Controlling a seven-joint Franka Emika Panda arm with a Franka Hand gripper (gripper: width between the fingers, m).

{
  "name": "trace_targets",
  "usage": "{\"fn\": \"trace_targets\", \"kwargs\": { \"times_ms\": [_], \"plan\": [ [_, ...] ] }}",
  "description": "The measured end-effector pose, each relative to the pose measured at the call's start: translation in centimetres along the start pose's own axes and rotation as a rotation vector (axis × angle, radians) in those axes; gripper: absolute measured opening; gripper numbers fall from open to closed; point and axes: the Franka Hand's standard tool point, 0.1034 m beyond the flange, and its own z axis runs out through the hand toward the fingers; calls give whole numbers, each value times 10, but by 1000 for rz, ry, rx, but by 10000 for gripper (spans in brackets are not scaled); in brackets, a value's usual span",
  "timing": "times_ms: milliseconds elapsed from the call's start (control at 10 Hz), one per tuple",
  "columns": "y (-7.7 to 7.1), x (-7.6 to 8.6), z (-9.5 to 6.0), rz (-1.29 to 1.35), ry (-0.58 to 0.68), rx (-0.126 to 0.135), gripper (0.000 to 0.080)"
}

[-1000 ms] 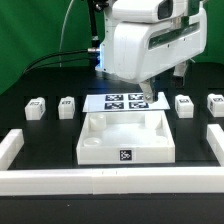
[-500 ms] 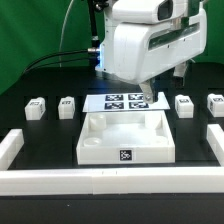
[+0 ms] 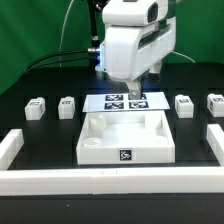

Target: Assemble one leg

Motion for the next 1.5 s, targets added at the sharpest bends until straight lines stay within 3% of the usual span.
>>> {"fn": "trace_targets", "kwargs": {
  "times_ms": [100, 600, 800, 1000, 1200, 1300, 1500],
  "plan": [
    [-6, -3, 4, -25, -5, 9, 650],
    [-6, -3, 6, -21, -6, 12, 650],
    [-19, -20, 17, -188, 10, -11, 650],
    [-33, -40, 30, -366, 15, -19, 650],
    [-50, -52, 49, -468, 21, -3, 650],
    [-57, -56, 59, -460, 23, 23, 650],
    [-58, -61, 70, -431, 27, 44, 650]
  ]
}}
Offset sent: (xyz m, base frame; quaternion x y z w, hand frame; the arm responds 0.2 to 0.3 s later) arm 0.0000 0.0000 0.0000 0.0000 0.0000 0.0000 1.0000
